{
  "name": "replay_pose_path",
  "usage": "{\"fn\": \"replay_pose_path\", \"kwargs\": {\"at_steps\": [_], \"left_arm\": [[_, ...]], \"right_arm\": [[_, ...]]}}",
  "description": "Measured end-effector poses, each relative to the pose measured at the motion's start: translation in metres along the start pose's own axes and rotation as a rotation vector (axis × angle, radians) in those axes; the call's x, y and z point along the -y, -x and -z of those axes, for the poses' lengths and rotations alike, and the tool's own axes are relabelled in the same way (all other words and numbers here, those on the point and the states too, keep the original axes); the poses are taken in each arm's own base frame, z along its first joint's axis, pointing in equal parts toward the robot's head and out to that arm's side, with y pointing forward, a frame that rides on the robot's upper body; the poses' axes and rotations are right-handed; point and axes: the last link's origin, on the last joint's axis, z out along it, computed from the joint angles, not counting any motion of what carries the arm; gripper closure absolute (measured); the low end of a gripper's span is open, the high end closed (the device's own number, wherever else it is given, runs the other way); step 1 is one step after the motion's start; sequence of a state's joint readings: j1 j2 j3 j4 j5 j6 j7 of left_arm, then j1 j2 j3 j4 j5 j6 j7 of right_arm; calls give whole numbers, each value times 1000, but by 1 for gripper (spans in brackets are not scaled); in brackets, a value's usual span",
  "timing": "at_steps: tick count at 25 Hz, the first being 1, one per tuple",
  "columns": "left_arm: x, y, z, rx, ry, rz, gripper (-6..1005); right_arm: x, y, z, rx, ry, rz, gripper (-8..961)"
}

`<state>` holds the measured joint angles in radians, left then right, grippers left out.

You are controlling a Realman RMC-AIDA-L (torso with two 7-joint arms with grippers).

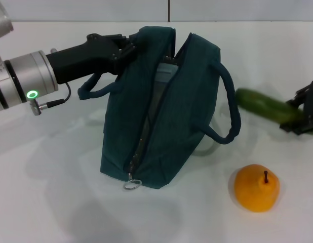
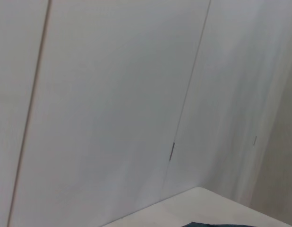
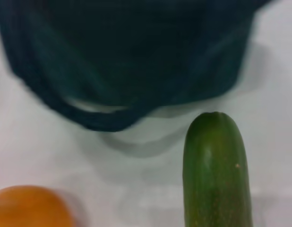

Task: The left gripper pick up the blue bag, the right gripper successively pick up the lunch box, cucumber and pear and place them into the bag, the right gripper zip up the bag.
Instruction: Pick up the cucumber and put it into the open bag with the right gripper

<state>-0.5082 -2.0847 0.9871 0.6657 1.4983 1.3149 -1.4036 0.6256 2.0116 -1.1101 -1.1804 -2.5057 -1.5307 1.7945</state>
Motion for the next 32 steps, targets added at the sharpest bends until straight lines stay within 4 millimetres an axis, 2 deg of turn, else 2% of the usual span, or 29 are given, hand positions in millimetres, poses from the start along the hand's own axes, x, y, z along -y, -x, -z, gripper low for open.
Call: {"fn": "replay_pose_path", "kwargs": {"at_steps": [7,11,16,21,25,28,32], "left_arm": [[0,-2,0,-5,3,-12,873],[-1,-4,-1,-17,6,-9,873],[-3,-10,-3,-40,29,-17,873],[-6,-16,-4,-61,56,-16,873],[-7,-16,-4,-59,59,-22,873],[-7,-16,-5,-54,62,-25,873],[-7,-17,-7,-53,67,-31,873]], "right_arm": [[26,-10,8,117,-188,-228,386],[31,12,13,345,-225,-249,378],[11,53,16,780,-98,-190,368],[-9,70,18,1118,57,-167,359],[-17,82,6,1232,161,-187,351],[-23,89,-9,1240,199,-197,345],[-34,87,-28,1218,218,-212,337]]}}
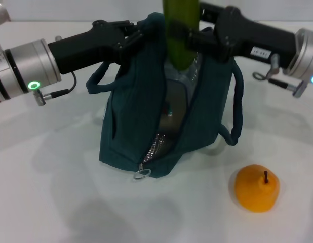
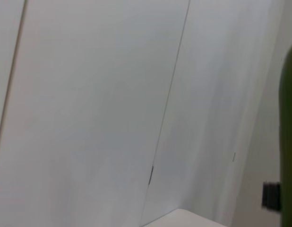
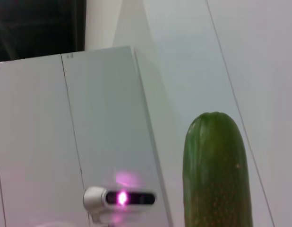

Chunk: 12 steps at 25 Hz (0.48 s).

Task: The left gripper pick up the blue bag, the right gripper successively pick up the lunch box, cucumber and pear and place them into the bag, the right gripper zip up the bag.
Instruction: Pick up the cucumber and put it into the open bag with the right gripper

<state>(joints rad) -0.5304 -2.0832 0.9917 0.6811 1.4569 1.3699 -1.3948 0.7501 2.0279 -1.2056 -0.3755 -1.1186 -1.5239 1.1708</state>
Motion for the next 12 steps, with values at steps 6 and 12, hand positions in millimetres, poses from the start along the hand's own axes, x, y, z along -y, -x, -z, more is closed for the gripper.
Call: {"fn": "replay_pose_path", "kwargs": {"at_steps": [6,12], "left_arm": [[0,1,0,2,0,2,873],[-1,2,0,7,3,4,873]], "right_arm": [[-8,-21,4,-4,-18,35,325],[-15,-38,4,-30,-35,74,313]]}}
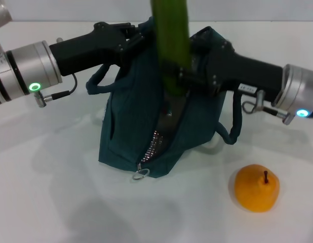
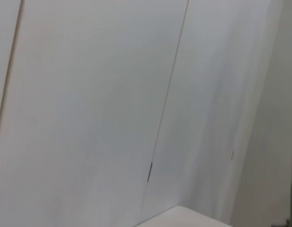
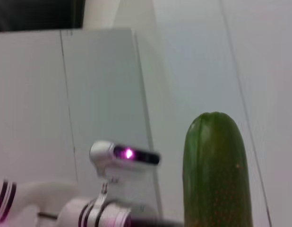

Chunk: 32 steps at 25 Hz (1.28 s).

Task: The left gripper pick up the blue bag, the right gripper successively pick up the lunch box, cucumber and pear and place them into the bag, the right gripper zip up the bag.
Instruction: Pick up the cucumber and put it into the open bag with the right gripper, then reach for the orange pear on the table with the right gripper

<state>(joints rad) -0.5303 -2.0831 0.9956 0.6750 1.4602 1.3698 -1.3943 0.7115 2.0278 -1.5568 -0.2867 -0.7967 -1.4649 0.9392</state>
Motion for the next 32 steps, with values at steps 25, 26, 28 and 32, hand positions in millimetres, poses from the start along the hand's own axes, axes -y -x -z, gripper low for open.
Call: {"fn": "replay_pose_path", "kwargs": {"at_steps": [25,26,28,32], "left_arm": [[2,5,8,-4,-27,13,874],[2,5,8,-2,-26,13,874],[1,7,9,0,-28,16,874],[0,11,11,3,-30,30,874]], "right_arm": [[-31,-8,93,-1,8,115,92],[-35,-9,104,-15,17,117,88],[-45,-12,128,-42,38,102,81],[-62,-25,159,-74,19,48,79]]}}
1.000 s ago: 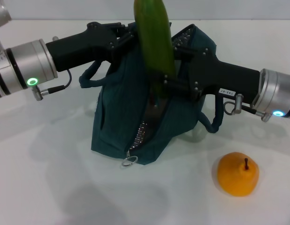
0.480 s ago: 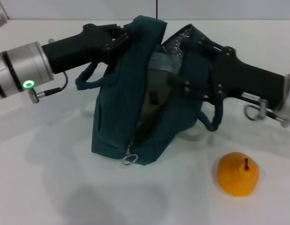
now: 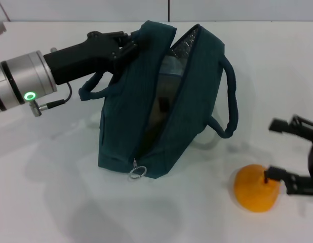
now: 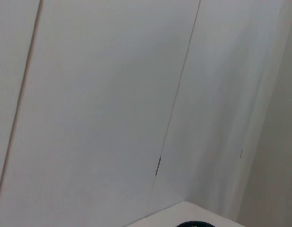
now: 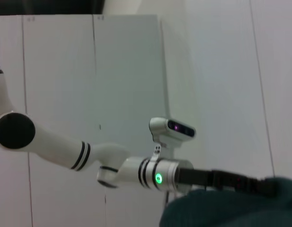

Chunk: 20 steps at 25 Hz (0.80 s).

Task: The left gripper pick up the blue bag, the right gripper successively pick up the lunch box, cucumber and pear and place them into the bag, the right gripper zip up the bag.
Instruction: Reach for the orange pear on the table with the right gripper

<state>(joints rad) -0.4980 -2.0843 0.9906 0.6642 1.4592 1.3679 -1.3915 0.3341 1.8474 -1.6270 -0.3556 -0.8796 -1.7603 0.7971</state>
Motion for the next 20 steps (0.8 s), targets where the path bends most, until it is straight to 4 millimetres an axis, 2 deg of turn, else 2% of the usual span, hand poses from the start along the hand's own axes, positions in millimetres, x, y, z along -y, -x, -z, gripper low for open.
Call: {"fn": "replay_pose_path", "kwargs": {"at_steps": [5,13,17,20], "left_arm": [[-2,6,-1,2,3,4,874],[-3,9,-3,3,6,-5,874],[-3,9,-3,1,7,-4,872],[-3,9,-3,1,8,-5,870]], "right_arm": [[-7,-16,18,-70,-40,-58,111],[-8,-34,15,-156,-54,-88,190],[-7,-36,12,-166,-61,-85,430],[-5,-36,10,-172,-61,-85,492]]}}
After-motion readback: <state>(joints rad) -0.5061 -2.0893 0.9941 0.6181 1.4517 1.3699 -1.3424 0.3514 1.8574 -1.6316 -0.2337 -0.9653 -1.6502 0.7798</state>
